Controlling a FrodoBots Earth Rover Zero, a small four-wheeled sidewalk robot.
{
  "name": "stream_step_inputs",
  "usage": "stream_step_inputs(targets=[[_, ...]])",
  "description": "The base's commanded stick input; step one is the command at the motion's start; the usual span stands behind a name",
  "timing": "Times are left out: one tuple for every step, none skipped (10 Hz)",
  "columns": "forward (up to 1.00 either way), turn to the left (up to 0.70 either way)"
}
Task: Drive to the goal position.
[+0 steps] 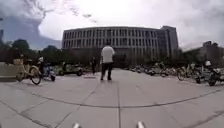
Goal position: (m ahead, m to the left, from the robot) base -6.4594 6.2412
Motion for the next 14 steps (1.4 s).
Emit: stream_step_inputs(targets=[[0.70,0.00],[0.70,0.00],[0.70,0.00],[0.70,0.00],[0.70,0.00],[0.70,0.00],[0.70,0.00],[0.70,0.00],[0.70,0.00],[0.70,0.00],[0.70,0.00],[0.70,0.00],[0.70,0.00],[0.70,0.00]])
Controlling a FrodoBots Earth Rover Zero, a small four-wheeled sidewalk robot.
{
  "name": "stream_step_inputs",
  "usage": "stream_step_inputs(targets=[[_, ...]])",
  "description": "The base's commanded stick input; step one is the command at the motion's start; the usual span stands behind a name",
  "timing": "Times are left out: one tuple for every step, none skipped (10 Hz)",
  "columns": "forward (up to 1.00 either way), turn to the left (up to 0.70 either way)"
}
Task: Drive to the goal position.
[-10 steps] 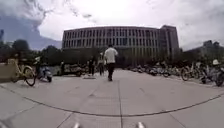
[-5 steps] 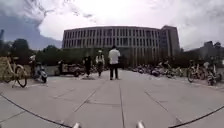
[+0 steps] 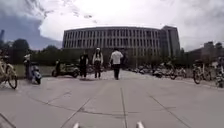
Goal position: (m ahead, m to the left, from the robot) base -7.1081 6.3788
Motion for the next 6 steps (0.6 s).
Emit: stream_step_inputs(targets=[[0.70,0.00],[0.70,0.00],[0.70,0.00],[0.70,0.00],[0.70,0.00],[0.70,0.00]])
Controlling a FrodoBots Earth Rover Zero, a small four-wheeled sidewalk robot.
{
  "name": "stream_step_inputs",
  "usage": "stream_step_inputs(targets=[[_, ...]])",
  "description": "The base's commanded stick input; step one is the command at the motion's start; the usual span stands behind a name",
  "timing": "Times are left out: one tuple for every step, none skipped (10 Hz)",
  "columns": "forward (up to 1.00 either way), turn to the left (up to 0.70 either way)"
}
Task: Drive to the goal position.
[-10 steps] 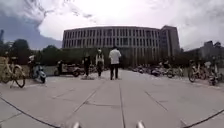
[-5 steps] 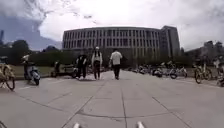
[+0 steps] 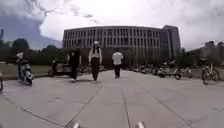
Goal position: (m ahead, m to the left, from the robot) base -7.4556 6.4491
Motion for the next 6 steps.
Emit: stream_step_inputs(targets=[[0.70,0.00],[0.70,0.00],[0.70,0.00],[0.70,0.00],[0.70,0.00],[0.70,0.00]])
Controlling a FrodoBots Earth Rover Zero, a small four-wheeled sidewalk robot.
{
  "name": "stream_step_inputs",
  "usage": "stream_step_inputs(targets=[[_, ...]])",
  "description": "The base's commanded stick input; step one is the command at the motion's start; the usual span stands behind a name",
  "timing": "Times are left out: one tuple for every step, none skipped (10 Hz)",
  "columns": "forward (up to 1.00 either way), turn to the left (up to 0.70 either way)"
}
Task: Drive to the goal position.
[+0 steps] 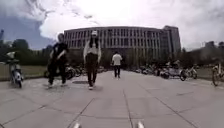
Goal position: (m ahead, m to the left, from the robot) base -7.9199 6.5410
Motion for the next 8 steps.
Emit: stream_step_inputs(targets=[[0.70,0.00],[0.70,0.00],[0.70,0.00],[0.70,0.00],[0.70,0.00],[0.70,-0.03],[0.70,-0.07],[0.70,-0.13]])
